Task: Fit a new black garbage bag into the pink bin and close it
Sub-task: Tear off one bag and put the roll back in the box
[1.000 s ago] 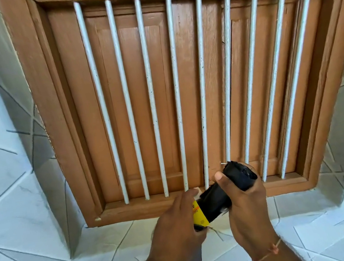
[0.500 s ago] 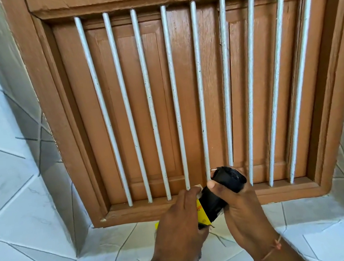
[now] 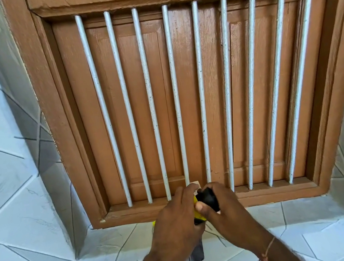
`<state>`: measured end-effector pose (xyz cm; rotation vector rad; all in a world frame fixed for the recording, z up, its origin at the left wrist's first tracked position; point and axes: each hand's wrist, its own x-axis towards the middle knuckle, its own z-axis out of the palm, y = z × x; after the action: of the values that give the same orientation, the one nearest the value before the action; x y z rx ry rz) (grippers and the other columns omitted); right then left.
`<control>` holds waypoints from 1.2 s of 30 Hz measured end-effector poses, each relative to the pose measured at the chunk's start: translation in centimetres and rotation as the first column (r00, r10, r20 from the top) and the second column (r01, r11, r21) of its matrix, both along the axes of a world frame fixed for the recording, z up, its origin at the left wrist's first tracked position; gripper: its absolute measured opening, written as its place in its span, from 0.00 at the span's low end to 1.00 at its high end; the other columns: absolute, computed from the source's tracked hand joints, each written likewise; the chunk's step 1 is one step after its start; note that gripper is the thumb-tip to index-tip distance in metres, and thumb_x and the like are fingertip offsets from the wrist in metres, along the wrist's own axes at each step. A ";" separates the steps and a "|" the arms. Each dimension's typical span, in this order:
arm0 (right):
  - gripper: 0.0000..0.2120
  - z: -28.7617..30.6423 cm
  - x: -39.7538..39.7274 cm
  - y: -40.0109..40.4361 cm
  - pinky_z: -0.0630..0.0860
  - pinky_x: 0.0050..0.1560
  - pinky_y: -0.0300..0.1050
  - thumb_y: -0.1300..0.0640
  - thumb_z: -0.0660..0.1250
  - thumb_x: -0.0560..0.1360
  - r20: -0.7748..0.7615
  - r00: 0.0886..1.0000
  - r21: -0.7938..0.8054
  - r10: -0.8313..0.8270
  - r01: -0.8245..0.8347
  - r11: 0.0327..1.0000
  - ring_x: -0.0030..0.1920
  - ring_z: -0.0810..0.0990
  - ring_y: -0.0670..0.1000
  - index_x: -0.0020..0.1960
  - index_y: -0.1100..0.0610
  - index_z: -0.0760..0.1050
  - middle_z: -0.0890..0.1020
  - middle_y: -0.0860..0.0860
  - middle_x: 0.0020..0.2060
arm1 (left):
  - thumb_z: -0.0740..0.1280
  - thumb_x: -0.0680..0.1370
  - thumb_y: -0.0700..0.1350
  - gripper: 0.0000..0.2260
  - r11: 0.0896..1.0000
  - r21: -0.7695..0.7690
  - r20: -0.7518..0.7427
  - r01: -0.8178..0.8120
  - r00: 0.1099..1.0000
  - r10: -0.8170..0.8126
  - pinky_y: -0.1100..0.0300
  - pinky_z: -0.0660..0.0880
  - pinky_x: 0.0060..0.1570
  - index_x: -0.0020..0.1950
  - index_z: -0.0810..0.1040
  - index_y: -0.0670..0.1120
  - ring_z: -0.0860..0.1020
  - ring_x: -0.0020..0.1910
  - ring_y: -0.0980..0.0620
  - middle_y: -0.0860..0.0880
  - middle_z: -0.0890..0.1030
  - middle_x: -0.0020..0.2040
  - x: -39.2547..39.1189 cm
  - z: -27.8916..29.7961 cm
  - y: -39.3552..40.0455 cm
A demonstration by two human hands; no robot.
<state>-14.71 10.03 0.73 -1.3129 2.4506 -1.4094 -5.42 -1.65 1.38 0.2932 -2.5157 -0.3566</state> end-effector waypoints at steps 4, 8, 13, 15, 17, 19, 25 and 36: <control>0.18 0.2 0.2 0.4 0.74 0.58 0.41 0.33 0.59 0.73 0.076 0.995 -0.217 -0.060 0.075 0.973 0.58 0.74 0.41 0.60 0.37 0.69 0.75 0.40 0.57 | 0.71 0.71 0.57 0.37 0.998 0.058 0.003 0.007 1.000 -0.007 0.65 0.72 0.57 0.71 0.50 0.63 0.73 0.60 0.57 0.59 0.67 0.69 0.3 0.1 -0.8; 0.24 -0.2 0.1 0.7 0.74 0.55 0.42 0.57 0.75 0.70 0.161 0.944 -0.332 -0.288 0.326 0.885 0.60 0.72 0.45 0.62 0.45 0.70 0.73 0.42 0.60 | 0.74 0.69 0.56 0.44 0.986 0.163 0.013 0.017 1.000 -0.019 0.60 0.71 0.62 0.73 0.46 0.65 0.71 0.66 0.56 0.60 0.63 0.74 0.6 0.3 -1.2; 0.24 -1.0 0.6 -0.3 0.80 0.47 0.38 0.63 0.77 0.67 0.357 0.932 -0.371 -0.068 0.208 0.905 0.50 0.83 0.45 0.58 0.47 0.73 0.82 0.43 0.52 | 0.73 0.69 0.59 0.33 0.985 0.165 0.002 0.051 0.999 -0.052 0.68 0.70 0.55 0.67 0.58 0.63 0.72 0.60 0.59 0.61 0.69 0.66 0.2 -0.2 -1.1; 0.20 -1.1 0.6 -0.8 0.82 0.49 0.42 0.61 0.77 0.68 0.283 0.953 -0.361 -0.109 0.211 0.909 0.50 0.83 0.48 0.55 0.48 0.75 0.84 0.46 0.50 | 0.74 0.68 0.58 0.30 0.987 0.155 0.024 0.051 0.998 -0.056 0.70 0.69 0.52 0.64 0.61 0.63 0.72 0.57 0.61 0.61 0.70 0.63 0.0 -0.3 -1.1; 0.17 -0.9 0.7 -1.1 0.82 0.53 0.47 0.56 0.76 0.69 0.247 0.965 -0.363 -0.089 0.178 0.915 0.52 0.82 0.48 0.55 0.48 0.76 0.84 0.46 0.50 | 0.74 0.68 0.58 0.30 0.984 0.172 0.019 0.042 0.999 -0.046 0.71 0.69 0.51 0.63 0.61 0.64 0.71 0.55 0.61 0.61 0.71 0.62 -0.2 -0.4 -1.4; 0.14 -0.6 0.9 -1.0 0.82 0.54 0.52 0.45 0.71 0.70 0.271 0.961 -0.376 -0.048 0.152 0.914 0.52 0.82 0.48 0.54 0.46 0.77 0.84 0.44 0.48 | 0.75 0.68 0.58 0.30 0.983 0.180 0.016 0.033 0.999 -0.037 0.70 0.70 0.52 0.63 0.62 0.64 0.72 0.55 0.61 0.61 0.71 0.62 -0.2 -0.5 -1.7; 0.15 -0.6 1.5 -1.8 0.82 0.51 0.58 0.41 0.65 0.70 0.321 0.942 -0.449 -0.096 0.241 0.860 0.50 0.83 0.50 0.52 0.47 0.76 0.84 0.47 0.49 | 0.75 0.68 0.57 0.28 0.984 0.174 0.021 0.022 0.999 -0.026 0.71 0.69 0.51 0.63 0.63 0.63 0.73 0.56 0.59 0.59 0.70 0.61 -0.4 -0.6 -1.5; 0.06 -1.5 1.6 -2.4 0.81 0.47 0.39 0.44 0.67 0.72 0.181 0.976 -0.405 -0.121 0.186 0.895 0.48 0.82 0.45 0.46 0.44 0.77 0.82 0.39 0.44 | 0.75 0.68 0.57 0.28 0.968 0.250 -0.050 0.031 0.999 -0.019 0.72 0.72 0.46 0.61 0.63 0.62 0.74 0.50 0.61 0.60 0.73 0.57 -0.6 -0.5 -1.4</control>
<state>-13.09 7.63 -0.75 -1.0255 2.2731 -2.0857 -6.03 -3.09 0.83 0.3475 -2.4300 -0.6864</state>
